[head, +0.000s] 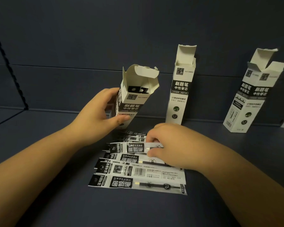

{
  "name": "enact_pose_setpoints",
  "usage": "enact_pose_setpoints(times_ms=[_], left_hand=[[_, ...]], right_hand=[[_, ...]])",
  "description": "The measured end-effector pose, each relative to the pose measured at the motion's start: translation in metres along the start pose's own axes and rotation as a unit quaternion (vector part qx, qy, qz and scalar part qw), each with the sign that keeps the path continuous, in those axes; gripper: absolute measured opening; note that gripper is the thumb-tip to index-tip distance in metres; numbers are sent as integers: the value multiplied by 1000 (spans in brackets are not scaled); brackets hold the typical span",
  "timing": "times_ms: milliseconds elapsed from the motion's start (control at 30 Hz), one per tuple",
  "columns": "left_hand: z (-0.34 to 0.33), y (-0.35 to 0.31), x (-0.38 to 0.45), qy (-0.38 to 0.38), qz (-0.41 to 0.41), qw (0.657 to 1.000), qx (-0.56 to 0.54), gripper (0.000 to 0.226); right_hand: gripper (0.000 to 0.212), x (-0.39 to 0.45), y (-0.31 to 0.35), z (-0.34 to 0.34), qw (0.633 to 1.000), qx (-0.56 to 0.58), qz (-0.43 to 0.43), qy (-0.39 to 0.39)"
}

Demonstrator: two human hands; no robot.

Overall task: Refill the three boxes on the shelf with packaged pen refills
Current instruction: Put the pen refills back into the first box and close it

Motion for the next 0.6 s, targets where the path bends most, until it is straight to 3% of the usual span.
enact_pose_setpoints(times_ms=[300, 600], left_hand=[[0, 0, 0, 3, 3, 1000, -3, 64], [1, -1, -1, 12, -5, 1000, -4, 63]], right_hand=[[47, 0, -1, 11, 999, -14, 5, -30], [39, 5, -7, 4, 999, -40, -15, -11]])
Point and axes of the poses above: each hand's wrist, its own x-axis towards the middle knuckle, its own z-axis out of the back of the hand, y = z × x, the point moved 7 cm from there along x, towards the middle knuckle, and after that the axes turned 15 degrees about x, right-handed, at the moved point
